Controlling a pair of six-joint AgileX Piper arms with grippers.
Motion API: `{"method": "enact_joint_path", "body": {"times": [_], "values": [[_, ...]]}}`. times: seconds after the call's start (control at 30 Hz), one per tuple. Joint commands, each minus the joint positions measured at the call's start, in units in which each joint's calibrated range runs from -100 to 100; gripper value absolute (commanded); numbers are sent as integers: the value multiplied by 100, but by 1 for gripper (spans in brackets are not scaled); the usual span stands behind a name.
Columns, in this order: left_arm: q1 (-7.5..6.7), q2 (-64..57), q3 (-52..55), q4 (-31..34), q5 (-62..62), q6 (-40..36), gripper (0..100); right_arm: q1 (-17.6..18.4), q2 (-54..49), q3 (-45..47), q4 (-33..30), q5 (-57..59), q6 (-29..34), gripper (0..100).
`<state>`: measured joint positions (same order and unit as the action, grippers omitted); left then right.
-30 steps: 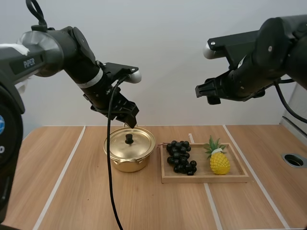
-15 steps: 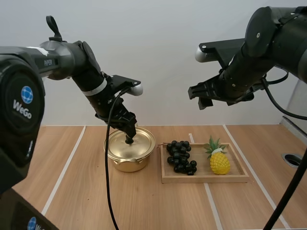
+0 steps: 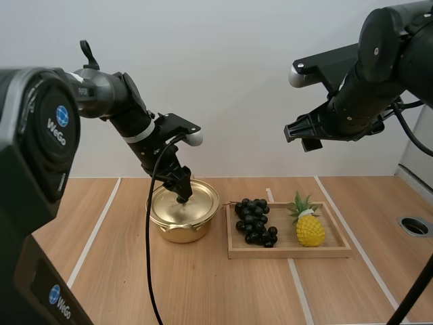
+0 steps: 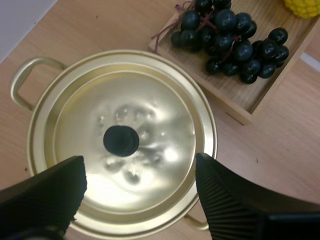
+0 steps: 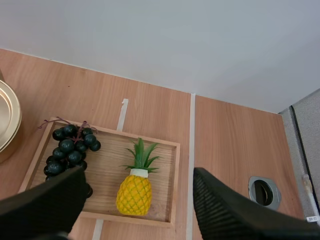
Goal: Open the pot, put the pineapple inside, and close it
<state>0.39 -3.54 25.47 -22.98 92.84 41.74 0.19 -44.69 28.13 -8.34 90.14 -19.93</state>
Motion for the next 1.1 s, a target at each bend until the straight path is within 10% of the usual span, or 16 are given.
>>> {"method": "enact_joint_path", "body": {"times": [0.0,1.07], "values": [[3,107,-41,-365,-82,203,100,-57,-71,-49,-12,34,22,100],[3,770,-41,-340,-555,263,100,-88,173,-49,-26,-86,184,100]]}}
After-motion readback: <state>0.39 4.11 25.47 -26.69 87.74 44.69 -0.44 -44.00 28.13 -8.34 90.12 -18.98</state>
